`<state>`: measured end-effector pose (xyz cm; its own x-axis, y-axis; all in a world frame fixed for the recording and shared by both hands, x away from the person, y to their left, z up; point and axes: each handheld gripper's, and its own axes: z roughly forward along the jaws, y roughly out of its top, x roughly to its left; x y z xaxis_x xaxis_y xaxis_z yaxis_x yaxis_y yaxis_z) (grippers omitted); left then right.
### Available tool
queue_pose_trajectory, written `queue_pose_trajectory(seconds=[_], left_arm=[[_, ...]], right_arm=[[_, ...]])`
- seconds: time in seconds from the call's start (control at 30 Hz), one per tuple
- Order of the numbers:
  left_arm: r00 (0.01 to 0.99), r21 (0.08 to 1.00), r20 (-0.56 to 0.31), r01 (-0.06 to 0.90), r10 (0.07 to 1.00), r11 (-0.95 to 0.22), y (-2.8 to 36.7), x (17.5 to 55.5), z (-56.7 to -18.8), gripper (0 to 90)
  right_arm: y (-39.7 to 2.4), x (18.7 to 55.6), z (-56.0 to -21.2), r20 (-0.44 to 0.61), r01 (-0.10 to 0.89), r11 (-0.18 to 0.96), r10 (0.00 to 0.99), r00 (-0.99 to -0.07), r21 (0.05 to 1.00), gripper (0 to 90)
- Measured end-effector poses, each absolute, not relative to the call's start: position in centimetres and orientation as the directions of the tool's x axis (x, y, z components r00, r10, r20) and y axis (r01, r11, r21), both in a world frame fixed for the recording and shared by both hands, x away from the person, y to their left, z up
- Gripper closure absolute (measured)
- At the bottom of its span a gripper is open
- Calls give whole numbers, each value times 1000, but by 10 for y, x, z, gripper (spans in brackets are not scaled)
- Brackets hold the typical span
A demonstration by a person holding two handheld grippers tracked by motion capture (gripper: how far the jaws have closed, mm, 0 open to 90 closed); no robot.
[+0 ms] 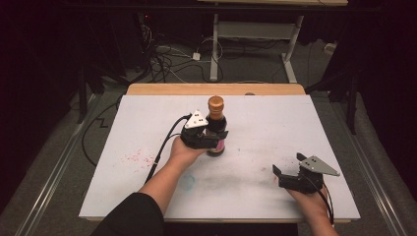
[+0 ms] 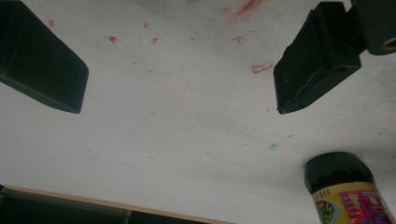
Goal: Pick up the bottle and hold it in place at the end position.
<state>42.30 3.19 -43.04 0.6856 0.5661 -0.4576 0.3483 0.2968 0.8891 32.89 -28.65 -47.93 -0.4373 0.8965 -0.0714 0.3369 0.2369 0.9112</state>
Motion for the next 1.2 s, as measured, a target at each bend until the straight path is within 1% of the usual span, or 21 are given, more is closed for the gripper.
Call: queue_pose_trajectory(seconds=[0.1,0.2,0.23,0.33,0.47,0.63,0.77,1.07,1.2], left_arm=[[688,885,-466,351,557,306,33,423,-431,280],[690,888,-460,347,558,303,33,422,-432,281],[691,888,-460,346,557,303,33,422,-432,281],[691,886,-463,345,555,309,33,422,-433,282],[691,886,-463,344,555,311,33,422,-433,282],[693,885,-465,340,551,319,33,421,-434,283],[692,885,-465,338,552,322,33,421,-434,282],[694,882,-468,322,548,345,33,420,-437,283],[693,881,-469,320,548,349,33,420,-437,282]], right_arm=[[-288,330,-478,-41,343,210,897,-441,915,48],[-287,330,-471,-43,316,199,897,-440,928,124],[-286,331,-467,-34,312,193,892,-450,930,177],[-280,334,-460,-33,302,192,886,-463,934,228],[-273,339,-453,-17,296,178,879,-477,939,363],[-264,347,-443,-14,263,167,866,-500,950,599],[-257,355,-435,-4,255,155,860,-510,955,709],[-238,372,-427,-19,243,172,850,-526,955,895],[-228,377,-424,-37,233,189,846,-532,954,900]])
